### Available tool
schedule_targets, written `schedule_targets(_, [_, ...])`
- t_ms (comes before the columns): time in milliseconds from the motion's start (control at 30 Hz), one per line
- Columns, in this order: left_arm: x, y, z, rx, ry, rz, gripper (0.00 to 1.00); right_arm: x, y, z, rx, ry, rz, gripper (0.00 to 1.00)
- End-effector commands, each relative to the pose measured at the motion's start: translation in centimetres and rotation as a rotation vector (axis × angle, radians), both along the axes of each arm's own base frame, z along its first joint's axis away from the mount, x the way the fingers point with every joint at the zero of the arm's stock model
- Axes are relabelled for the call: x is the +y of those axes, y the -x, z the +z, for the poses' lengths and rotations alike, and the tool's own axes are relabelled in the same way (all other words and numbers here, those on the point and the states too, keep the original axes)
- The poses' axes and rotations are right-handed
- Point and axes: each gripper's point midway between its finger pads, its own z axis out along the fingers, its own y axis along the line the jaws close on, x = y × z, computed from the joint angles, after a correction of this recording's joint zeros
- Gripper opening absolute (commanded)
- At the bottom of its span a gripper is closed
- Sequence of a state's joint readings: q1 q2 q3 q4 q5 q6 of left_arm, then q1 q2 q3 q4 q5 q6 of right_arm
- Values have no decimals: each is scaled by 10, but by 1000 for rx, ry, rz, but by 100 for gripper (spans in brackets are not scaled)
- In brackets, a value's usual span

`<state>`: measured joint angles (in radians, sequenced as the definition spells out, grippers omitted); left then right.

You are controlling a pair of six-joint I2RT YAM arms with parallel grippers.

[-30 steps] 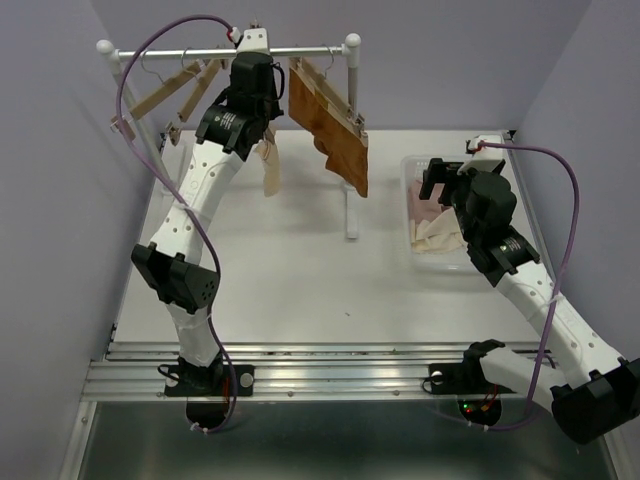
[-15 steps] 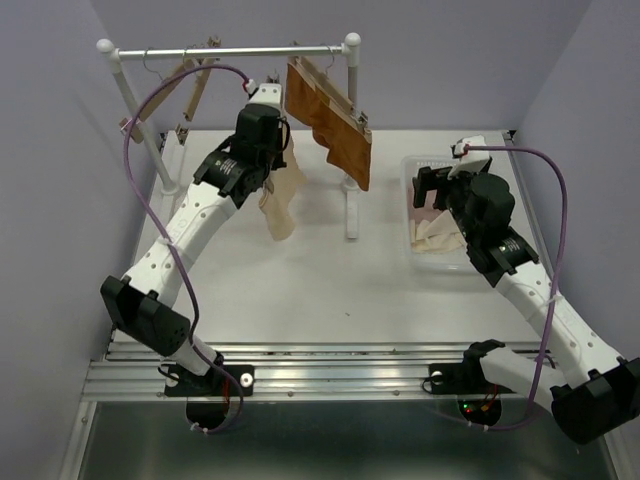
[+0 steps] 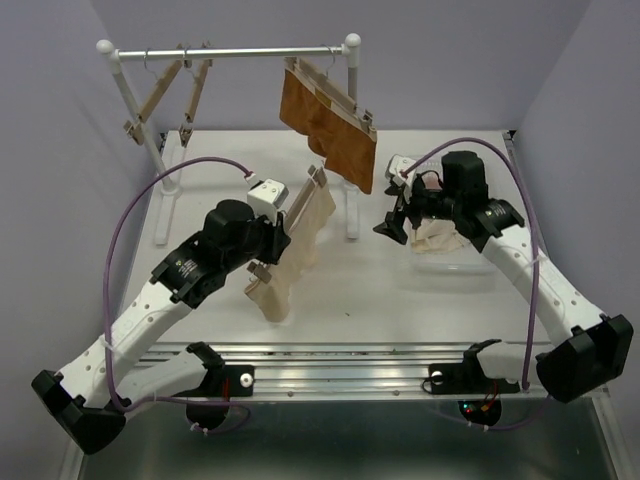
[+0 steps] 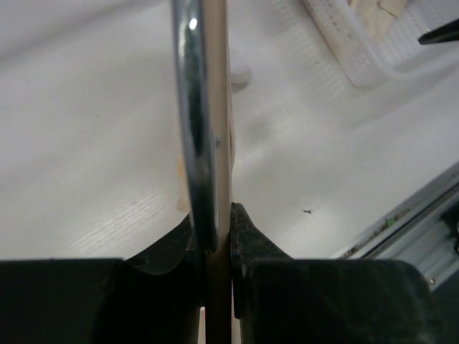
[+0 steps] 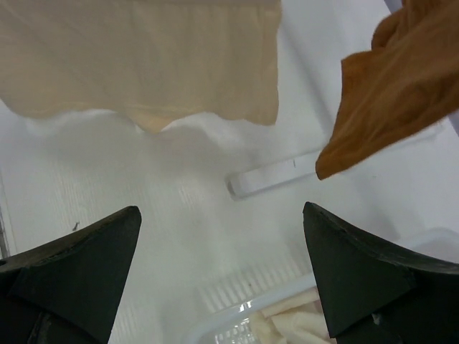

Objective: Remove the underwear clipped to the hanger

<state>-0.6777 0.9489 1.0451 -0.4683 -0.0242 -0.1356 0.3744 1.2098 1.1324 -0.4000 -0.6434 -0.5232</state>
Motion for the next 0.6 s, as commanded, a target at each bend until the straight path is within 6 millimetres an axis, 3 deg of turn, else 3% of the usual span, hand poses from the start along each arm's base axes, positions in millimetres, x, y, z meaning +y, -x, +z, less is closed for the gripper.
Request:
schedule_targets(0, [-25, 28, 13, -41, 69, -212, 0, 16, 37, 26, -108, 61, 365, 100])
schedule_targets(33, [-28, 31, 13, -41, 70, -237, 0, 17, 36, 44, -155, 73, 394, 100])
schedule_targets(67, [-31, 30, 10, -25, 61, -245, 0, 14, 43, 27, -108, 127, 458, 100])
schedule_targets(367, [-53, 29, 4, -53, -92, -363, 0, -1, 37, 39, -137, 293, 526, 100])
schedule_targets(567, [-61, 28, 5, -59, -146, -381, 0, 6, 39, 38, -134, 298, 576, 100])
